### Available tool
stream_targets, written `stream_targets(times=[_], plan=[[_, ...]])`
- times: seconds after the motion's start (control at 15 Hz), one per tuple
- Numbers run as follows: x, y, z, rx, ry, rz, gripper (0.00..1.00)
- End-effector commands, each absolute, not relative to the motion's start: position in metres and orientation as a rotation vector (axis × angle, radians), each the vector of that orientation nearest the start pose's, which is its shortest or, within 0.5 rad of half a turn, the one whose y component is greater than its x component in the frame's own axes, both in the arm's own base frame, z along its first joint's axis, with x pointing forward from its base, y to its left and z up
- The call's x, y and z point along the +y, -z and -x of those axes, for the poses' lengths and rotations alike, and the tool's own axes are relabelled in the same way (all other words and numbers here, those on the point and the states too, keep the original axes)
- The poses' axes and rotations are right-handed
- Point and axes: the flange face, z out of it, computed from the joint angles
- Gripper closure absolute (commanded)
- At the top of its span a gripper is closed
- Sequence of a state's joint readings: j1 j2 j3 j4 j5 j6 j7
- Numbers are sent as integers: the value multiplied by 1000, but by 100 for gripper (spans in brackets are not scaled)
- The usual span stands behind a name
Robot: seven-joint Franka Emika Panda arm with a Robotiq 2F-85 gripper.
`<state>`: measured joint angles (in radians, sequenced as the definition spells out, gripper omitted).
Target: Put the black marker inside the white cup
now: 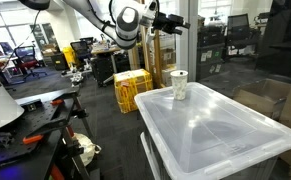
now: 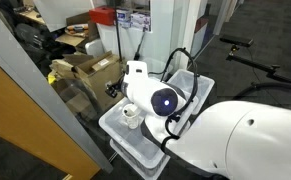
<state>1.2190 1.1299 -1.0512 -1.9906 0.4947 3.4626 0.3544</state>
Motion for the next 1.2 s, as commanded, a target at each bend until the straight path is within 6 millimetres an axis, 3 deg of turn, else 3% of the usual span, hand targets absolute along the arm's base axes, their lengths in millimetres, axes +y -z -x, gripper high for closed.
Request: stream_targets(times=[0.0,0.4,1.13], plan=[[172,-271,-631,-56,1822,2925,0],[174,-292,-643,-46,1765,2868,0],[148,-307,-659,-48,1651,2837,0]])
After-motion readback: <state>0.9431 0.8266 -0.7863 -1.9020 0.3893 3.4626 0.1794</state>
